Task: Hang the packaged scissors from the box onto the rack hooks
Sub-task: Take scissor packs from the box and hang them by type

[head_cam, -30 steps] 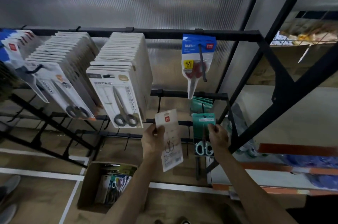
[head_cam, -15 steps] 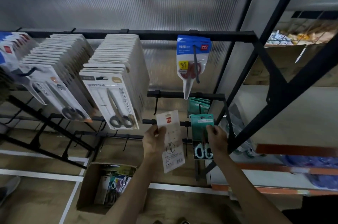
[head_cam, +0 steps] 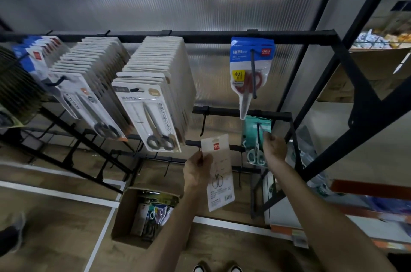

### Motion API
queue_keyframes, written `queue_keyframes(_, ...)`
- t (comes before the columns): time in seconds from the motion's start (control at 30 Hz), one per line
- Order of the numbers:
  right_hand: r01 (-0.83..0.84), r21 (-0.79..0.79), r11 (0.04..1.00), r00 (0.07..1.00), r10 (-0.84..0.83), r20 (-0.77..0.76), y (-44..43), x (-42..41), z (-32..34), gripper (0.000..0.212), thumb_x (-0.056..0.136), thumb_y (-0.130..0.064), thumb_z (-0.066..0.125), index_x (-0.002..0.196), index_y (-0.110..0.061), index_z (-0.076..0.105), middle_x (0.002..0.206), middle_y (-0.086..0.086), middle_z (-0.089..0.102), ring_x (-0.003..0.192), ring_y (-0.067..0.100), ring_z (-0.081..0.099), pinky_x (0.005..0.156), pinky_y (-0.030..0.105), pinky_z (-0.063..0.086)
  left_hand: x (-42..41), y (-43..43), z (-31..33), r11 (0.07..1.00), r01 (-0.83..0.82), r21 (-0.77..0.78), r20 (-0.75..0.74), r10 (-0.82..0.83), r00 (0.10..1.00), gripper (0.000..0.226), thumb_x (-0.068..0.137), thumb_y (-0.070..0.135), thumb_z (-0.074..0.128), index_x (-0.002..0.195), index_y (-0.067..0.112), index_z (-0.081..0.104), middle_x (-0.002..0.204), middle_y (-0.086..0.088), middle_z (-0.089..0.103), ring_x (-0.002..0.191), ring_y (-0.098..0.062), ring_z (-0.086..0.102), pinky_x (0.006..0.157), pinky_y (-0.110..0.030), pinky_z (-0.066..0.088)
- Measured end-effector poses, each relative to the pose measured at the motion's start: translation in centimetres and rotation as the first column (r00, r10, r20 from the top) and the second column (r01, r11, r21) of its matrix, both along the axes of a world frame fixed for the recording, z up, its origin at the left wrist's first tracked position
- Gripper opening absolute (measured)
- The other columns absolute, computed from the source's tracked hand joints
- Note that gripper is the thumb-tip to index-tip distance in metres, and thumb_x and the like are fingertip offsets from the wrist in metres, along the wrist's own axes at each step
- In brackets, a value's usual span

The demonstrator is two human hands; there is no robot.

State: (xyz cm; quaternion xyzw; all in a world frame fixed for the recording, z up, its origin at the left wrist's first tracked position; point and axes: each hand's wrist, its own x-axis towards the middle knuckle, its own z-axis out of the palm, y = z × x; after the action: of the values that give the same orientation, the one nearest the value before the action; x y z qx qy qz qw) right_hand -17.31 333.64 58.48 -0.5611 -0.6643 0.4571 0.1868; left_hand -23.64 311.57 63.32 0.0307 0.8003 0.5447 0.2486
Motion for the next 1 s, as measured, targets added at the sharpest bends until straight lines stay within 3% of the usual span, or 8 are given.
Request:
queue_keyframes(0.3,-0.046,-0.017,0.999,0.996,0.047,0.076,-0.4,0.5,0.1,0.034,0.095,-0.035,0.054,0.096,-0.002,0.058,0.088,0.014,0.058,0.091,0.036,0.066,0.064,0.03,0.04,-0.1,-0.2,2.1,0.995,0.1,-0.016,-0.029,-0.1,0.995,0.015,0.101,0.023,0.059,0.105,0.012,0.069,0.096,-0.004,0.075,0.086,-0.02,0.074,0.069,-0.034,0.064)
queue_keyframes(0.37,-0.162,0.031,0.986,0.986,0.163,-0.021,-3.7,3.1,1.3,0.022,0.094,-0.02,0.063,0.107,-0.002,0.063,0.103,0.015,0.063,0.101,0.032,0.062,0.077,0.033,0.047,-0.1,0.0,2.6,0.997,0.078,0.01,0.003,-0.078,0.997,0.013,0.1,0.021,0.06,0.099,0.012,0.07,0.093,-0.006,0.076,0.085,-0.023,0.074,0.074,-0.04,0.064)
queue_keyframes(0.47,-0.315,0.192,0.929,0.942,0.331,-0.06,-8.8,6.4,3.6,0.042,0.088,-0.012,0.073,0.125,-0.005,0.056,0.122,0.012,0.059,0.115,0.026,0.055,0.093,0.035,0.047,0.2,0.3,4.0,0.998,0.055,0.02,0.025,-0.055,0.998,0.015,0.099,0.014,0.061,0.085,0.014,0.067,0.095,-0.01,0.076,0.09,-0.027,0.073,0.083,-0.04,0.061)
queue_keyframes(0.57,-0.507,0.075,0.858,0.853,0.513,-0.1,-12.9,6.6,7.5,0.062,0.085,-0.029,0.078,0.135,-0.014,0.046,0.118,-0.011,0.053,0.108,0.002,0.053,0.087,0.015,0.044,1.0,0.4,5.4,0.996,0.091,0.002,-0.036,-0.091,0.995,0.013,0.098,0.015,0.062,0.086,0.019,0.067,0.094,-0.005,0.074,0.084,-0.018,0.068,0.07,-0.021,0.055)
queue_keyframes(0.63,-0.563,0.068,0.824,0.813,0.567,-0.132,-15.0,5.5,9.2,0.062,0.083,-0.027,0.08,0.132,-0.015,0.044,0.115,-0.012,0.056,0.102,-0.007,0.057,0.075,0.003,0.044,1.8,0.1,6.0,0.988,0.151,0.029,-0.032,-0.151,0.988,0.009,0.095,0.019,0.068,0.086,0.021,0.069,0.093,-0.005,0.075,0.09,-0.022,0.071,0.079,-0.03,0.059)
queue_keyframes(0.73,-0.542,0.147,0.828,0.815,0.56,-0.149,-18.2,5.2,11.1,0.047,0.087,-0.011,0.075,0.118,-0.023,0.042,0.105,-0.02,0.054,0.092,-0.018,0.058,0.07,0.002,0.045,2.7,-2.3,7.4,0.974,0.196,0.116,-0.001,-0.198,0.98,0.009,0.093,0.021,0.073,0.085,0.023,0.07,0.082,0.003,0.072,0.083,-0.019,0.071,0.083,-0.041,0.061)
queue_keyframes(0.9,-0.387,0.171,0.906,0.897,0.413,-0.155,-24.0,6.2,11.8,0.005,0.1,-0.024,0.056,0.104,-0.022,0.059,0.094,-0.009,0.067,0.089,0.011,0.066,0.069,0.014,0.047,2.2,-9.0,8.5,0.917,0.35,0.188,0.053,-0.366,0.929,0.008,0.091,0.011,0.074,0.098,0.014,0.077,0.092,-0.004,0.076,0.09,-0.02,0.072,0.089,-0.034,0.06)
queue_keyframes(1.0,-0.276,0.178,0.945,0.938,0.305,-0.164,-26.5,6.9,12.1,0.017,0.104,-0.019,0.047,0.096,-0.018,0.062,0.081,-0.011,0.065,0.074,0.004,0.062,0.062,0.01,0.043,1.0,-13.2,8.7,0.885,0.405,0.228,0.035,-0.423,0.905,0.012,0.092,0.007,0.071,0.099,0.015,0.076,0.101,-0.007,0.077,0.099,-0.027,0.072,0.098,-0.044,0.056)
